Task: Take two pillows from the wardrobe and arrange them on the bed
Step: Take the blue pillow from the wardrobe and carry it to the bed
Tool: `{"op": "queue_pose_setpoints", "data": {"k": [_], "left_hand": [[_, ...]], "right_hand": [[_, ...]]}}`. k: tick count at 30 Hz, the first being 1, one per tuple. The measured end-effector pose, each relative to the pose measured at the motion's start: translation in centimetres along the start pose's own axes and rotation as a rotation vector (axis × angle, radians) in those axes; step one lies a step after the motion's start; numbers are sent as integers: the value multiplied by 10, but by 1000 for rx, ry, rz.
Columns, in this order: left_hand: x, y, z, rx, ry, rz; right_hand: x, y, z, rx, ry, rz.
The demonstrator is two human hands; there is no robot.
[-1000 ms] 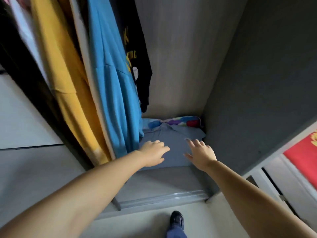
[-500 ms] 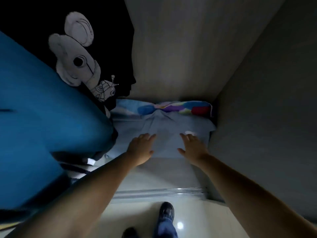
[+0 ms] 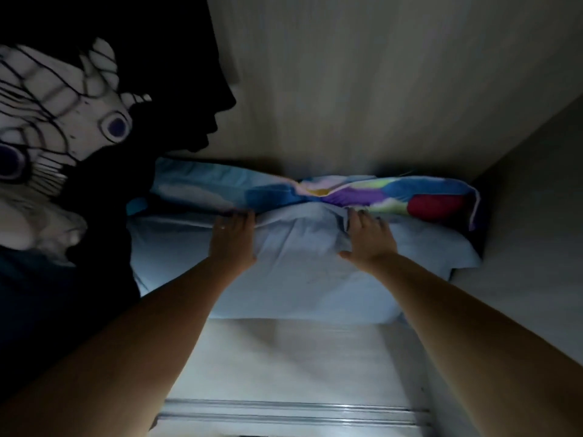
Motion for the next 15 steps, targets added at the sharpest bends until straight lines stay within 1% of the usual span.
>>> {"op": "queue_pose_setpoints", "data": {"k": [2,4,7,10,12,15], "left_hand": [[-2,2,-19,5,13,-28],[1,12,-28,-57,26,-75],[11,28,-33,-95,-33,-122],[32,29,-25,-111,-101,-139],[52,29,-19,-166,-164,-174],[80,25,15,-213,-155,-232]], "right_hand": [[-6,7,-25,8,-41,-17],[-3,9,-45,48,-69,-8],[12,5,-57,74,-110,7],[40,-2,-56,48,-160,41],[64,-3,-48,14,-158,35],[101,-4,-23,-40,-132,11]]}}
Point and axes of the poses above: each hand's wrist, its own x-axis away from the middle knuckle, its own z-axis out of the back of the hand, y = z × x, the point moved 9 cm from there along -x, towards the middle knuckle, and after that the axes turned 7 degrees about -x, right-handed, at the moved point
